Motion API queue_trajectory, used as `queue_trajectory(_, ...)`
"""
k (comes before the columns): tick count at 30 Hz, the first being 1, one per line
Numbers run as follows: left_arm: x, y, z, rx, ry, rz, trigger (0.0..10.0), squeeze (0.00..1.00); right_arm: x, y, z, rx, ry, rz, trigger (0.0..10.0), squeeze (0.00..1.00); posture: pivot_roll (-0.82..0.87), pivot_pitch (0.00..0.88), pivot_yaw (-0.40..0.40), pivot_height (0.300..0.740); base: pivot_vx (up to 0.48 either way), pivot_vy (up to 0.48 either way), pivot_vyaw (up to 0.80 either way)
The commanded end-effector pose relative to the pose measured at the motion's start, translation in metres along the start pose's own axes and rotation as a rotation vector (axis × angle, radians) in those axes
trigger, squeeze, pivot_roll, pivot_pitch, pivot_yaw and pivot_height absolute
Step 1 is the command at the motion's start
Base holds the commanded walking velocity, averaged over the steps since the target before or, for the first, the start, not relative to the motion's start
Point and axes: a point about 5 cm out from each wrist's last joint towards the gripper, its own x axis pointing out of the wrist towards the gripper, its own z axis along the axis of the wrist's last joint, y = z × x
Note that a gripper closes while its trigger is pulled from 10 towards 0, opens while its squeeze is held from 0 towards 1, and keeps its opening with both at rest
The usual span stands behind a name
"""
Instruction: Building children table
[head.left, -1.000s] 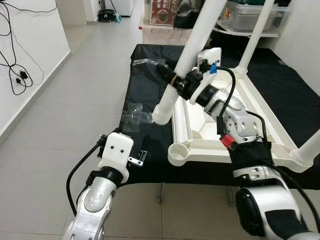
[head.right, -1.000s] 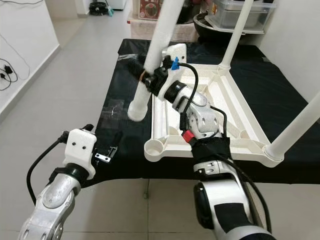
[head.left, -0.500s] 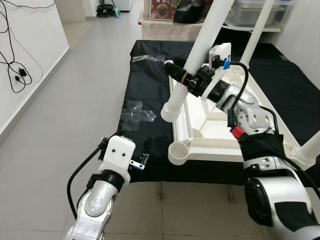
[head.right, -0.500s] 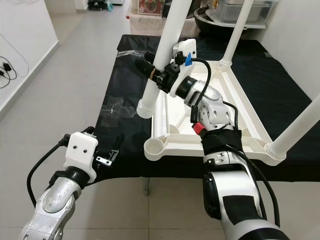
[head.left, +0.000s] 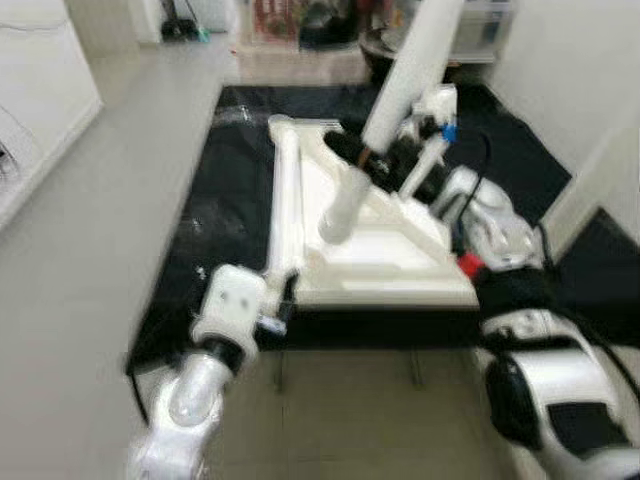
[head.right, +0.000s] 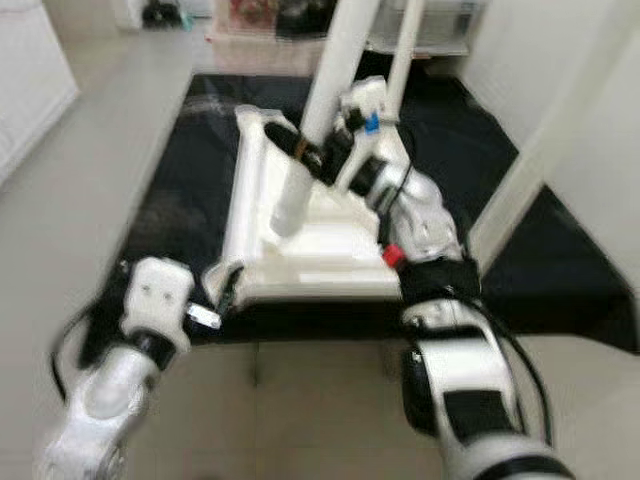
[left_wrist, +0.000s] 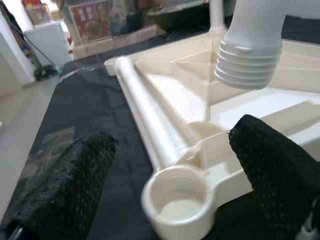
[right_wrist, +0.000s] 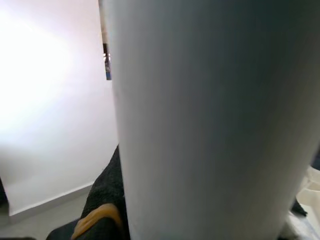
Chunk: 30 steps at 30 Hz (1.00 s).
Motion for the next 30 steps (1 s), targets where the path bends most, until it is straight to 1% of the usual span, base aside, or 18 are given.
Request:
queue_trajectory(1,-0.0014,-0.0004,-0.0035,0.0,0.02,0.003,10.0,0.0,-0.0002,-0.0002,0.0026,-0.018,-0.004,0.005,10.0,0.0,0.1,0.106,-0.075,0.74,0.0,0.0,0.0)
queue_trajectory(6,-0.0016,-0.0006,-0.004,-0.026,0.028,0.013,10.0,0.0,0.0009,0.0005,0.0027,-0.016,-0.007,0.009,10.0,0.0,0.1,0.108,-0.075,0.74,0.0,0.0,0.0)
queue_trajectory(13,-0.0013,-0.0009,-0.0034,-0.026,0.03,0.011,10.0,0.0,0.0035,0.003,0.0017,-0.016,-0.008,0.025,10.0,0.0,0.1,0.111,-0.077,0.74,0.0,0.473,0.0)
queue_trajectory(26,-0.0028,-0.0032,-0.0037,-0.014,0.033,0.014,10.0,0.0,0.0065,0.006,0.0056,-0.011,-0.031,0.03,10.0,0.0,0.1,0.111,-0.078,0.74,0.0,0.0,0.0)
queue_trajectory(30,-0.0035,-0.0043,-0.0031,-0.013,0.031,0.012,10.0,0.0,0.0063,0.0067,0.0051,-0.011,-0.021,0.046,10.0,0.0,0.1,0.109,-0.076,0.74,0.0,0.0,0.0)
